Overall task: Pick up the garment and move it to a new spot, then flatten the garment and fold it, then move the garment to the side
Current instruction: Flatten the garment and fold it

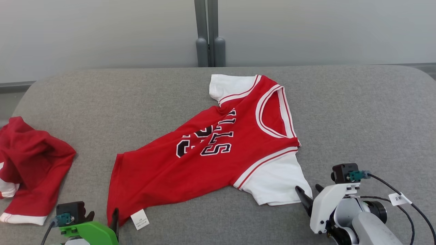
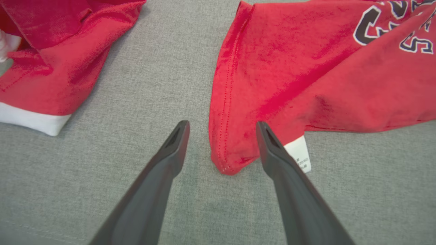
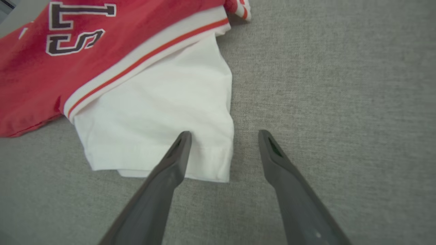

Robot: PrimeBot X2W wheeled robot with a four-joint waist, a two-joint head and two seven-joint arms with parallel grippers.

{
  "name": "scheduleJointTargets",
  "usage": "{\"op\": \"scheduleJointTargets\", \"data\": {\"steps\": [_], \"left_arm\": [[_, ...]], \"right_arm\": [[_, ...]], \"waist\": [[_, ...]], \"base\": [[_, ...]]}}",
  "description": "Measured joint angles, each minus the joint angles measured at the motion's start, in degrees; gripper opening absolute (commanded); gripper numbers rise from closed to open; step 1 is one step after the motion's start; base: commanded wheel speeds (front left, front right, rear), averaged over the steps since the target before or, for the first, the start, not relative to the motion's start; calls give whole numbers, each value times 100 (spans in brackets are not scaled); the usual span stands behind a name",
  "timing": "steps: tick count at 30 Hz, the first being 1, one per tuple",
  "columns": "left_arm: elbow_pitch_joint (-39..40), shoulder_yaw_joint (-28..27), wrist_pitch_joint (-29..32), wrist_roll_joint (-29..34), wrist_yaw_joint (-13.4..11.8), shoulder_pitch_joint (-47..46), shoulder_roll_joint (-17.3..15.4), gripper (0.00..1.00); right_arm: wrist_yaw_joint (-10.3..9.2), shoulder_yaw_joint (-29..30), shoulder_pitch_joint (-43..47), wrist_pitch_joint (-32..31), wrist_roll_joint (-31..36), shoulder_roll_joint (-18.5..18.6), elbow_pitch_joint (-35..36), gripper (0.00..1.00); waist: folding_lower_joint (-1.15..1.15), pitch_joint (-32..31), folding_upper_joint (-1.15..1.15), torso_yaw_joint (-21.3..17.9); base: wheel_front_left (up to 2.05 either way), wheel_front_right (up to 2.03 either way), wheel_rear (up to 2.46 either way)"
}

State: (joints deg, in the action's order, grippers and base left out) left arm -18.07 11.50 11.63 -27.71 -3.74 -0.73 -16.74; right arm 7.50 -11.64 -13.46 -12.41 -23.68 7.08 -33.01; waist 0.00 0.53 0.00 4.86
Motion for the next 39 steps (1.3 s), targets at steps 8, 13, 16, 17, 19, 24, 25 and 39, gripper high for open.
{"op": "scheduleJointTargets", "data": {"steps": [8, 13, 16, 17, 19, 24, 25, 39], "left_arm": [[-458, 70, 127, -233, 270, -146, 114, 100], [-937, 170, 96, -349, 491, -394, 181, 100], [-1194, 241, 135, -350, 598, -552, 182, 100], [-1243, 253, 132, -350, 617, -581, 188, 100], [-1378, 278, 113, -352, 631, -655, 202, 100], [-1540, 308, -63, -352, 694, -744, 215, 47], [-1562, 308, -89, -354, 710, -762, 215, 5], [-1159, 308, -421, -304, 719, -803, -1, 0]], "right_arm": [[0, 112, -87, -267, 120, -62, 86, 100], [0, 97, -88, -372, 154, -77, 176, 100], [-1, 0, -88, -442, 131, -78, 260, 100], [-1, -35, -87, -457, 114, -78, 286, 100], [-1, -141, -75, -501, 57, -76, 360, 72], [-1, -300, 26, -503, -66, -71, 502, 0], [-1, -308, 27, -480, -89, -63, 511, 0], [-1, -197, -4, 458, -481, -1, 1046, 0]], "waist": [[0, 217, 0, 36], [0, 328, 0, 46], [0, 374, 0, 44], [0, 383, 0, 42], [0, 398, 0, 37], [0, 396, 0, 31], [0, 398, 0, 31], [0, 334, 0, -14]], "base": [[0, 0, 0], [0, 0, 0], [0, 0, 0], [0, 0, 0], [0, 0, 0], [0, 0, 0], [0, 0, 0], [0, 0, 0]]}}
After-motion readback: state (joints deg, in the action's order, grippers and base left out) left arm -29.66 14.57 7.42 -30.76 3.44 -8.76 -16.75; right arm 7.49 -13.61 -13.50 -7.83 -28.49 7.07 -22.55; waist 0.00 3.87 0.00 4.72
